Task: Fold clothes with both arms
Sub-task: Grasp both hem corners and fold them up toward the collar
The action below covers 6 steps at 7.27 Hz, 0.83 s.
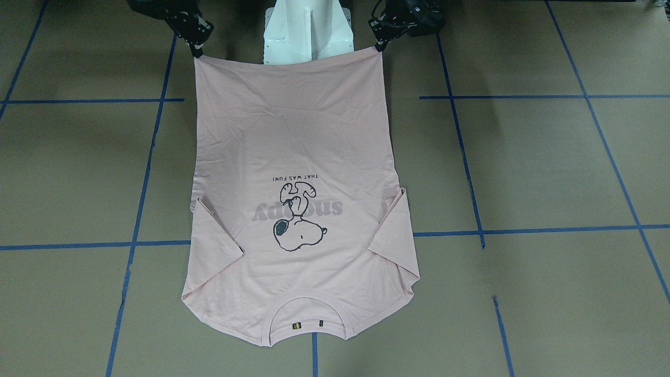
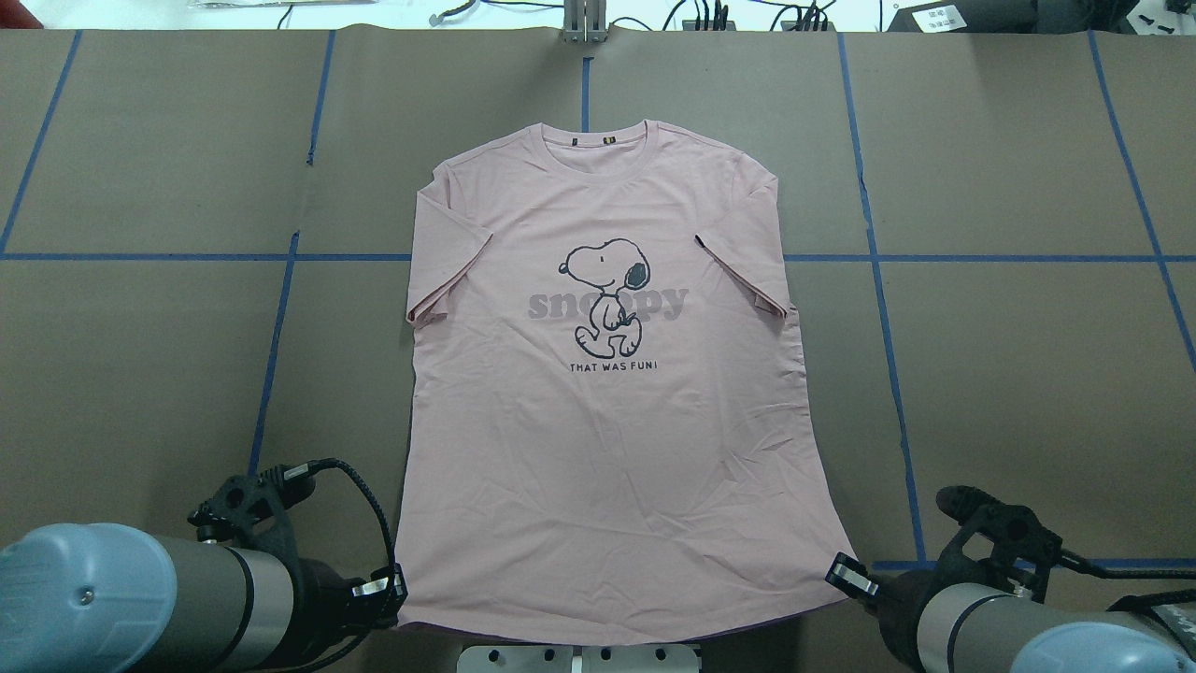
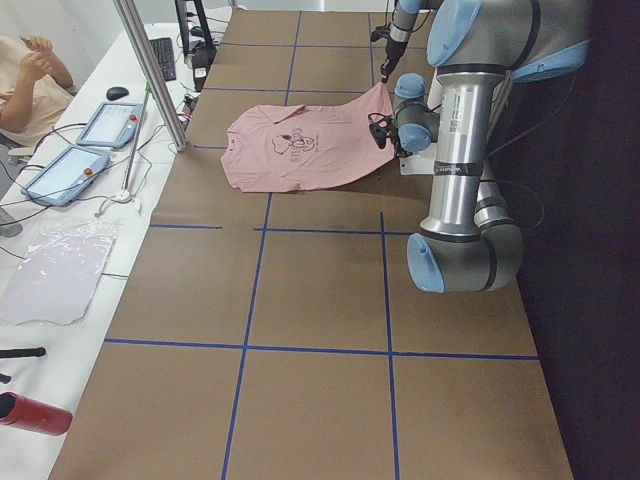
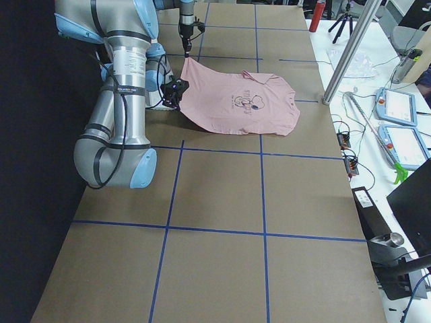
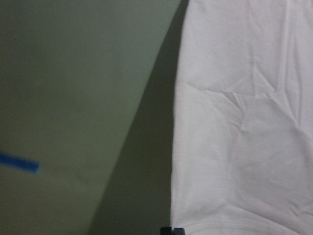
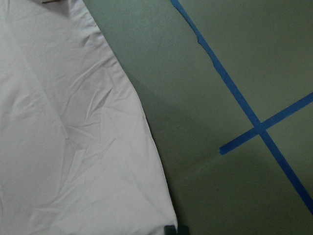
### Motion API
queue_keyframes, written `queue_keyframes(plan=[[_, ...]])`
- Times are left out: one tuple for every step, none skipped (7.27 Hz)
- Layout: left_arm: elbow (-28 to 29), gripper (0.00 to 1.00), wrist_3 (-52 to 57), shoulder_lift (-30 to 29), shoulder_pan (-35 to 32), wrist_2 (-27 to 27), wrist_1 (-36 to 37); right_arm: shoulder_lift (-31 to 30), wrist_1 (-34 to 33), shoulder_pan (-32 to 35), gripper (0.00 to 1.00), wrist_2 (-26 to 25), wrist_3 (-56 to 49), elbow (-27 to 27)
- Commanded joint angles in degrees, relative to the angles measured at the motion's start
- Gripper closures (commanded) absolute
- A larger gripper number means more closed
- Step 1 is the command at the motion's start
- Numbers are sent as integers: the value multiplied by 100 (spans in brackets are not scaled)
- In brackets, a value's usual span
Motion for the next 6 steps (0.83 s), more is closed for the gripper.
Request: queue_keyframes(plan=[[-255, 100, -68, -66, -250, 23, 95, 95, 3, 446, 100, 18, -42, 104], [-100, 100, -76, -179, -314, 6, 95, 270, -49, 606, 100, 18, -77, 96], [-116, 100, -59, -398, -567, 6, 104, 402, -93, 756, 100, 61, -538, 27], [23, 100, 211, -461, -926, 15, 104, 952, -94, 1532, 100, 410, -1100, -366], [329, 100, 1214, -644, -1608, 6, 95, 1636, -85, 2436, 100, 1153, -1619, -1066], [967, 100, 2008, -959, -2329, -29, 86, 2356, -102, 3202, 100, 1717, -2024, -1751]])
